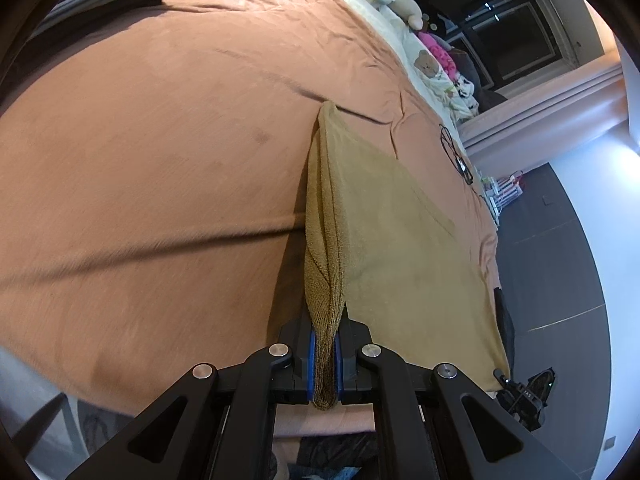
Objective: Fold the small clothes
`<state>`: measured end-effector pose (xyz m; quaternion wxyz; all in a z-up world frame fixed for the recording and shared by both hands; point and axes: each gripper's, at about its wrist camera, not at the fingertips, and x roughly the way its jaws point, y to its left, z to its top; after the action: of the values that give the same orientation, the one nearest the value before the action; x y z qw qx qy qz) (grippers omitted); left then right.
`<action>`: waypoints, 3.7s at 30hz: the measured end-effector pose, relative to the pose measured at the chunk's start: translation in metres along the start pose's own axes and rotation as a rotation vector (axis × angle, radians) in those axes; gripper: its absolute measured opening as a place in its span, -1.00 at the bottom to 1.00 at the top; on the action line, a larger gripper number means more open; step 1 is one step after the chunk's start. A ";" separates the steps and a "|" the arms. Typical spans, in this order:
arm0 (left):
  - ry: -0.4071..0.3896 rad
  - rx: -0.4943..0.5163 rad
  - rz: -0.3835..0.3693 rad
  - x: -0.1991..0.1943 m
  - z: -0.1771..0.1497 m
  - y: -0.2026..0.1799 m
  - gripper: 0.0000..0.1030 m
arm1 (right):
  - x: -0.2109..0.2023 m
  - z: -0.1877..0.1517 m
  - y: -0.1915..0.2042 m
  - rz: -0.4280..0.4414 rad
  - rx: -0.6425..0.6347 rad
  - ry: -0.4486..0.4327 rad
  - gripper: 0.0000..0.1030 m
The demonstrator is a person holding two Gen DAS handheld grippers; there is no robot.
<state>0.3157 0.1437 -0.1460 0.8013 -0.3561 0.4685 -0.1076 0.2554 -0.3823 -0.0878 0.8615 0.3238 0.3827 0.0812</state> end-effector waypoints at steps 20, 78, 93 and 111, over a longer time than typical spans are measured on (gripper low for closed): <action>0.019 -0.067 0.018 0.015 -0.025 0.015 -0.04 | -0.037 -0.020 0.077 -0.166 -0.203 -0.135 -0.09; -0.019 -0.268 -0.175 0.014 -0.040 0.064 -0.85 | 0.256 -0.001 0.235 -0.247 -0.530 0.237 -0.82; -0.011 -0.358 -0.179 0.016 -0.036 0.069 -0.84 | 0.305 0.057 0.235 -0.259 -0.466 0.234 -0.84; -0.014 -0.385 -0.140 0.014 -0.041 0.063 -0.83 | 0.366 0.113 0.243 -0.304 -0.412 0.224 -0.84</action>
<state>0.2798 0.1627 -0.2102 0.7121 -0.5352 0.4491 -0.0688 0.6161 -0.1075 -0.1027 0.8638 0.0695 0.4950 0.0626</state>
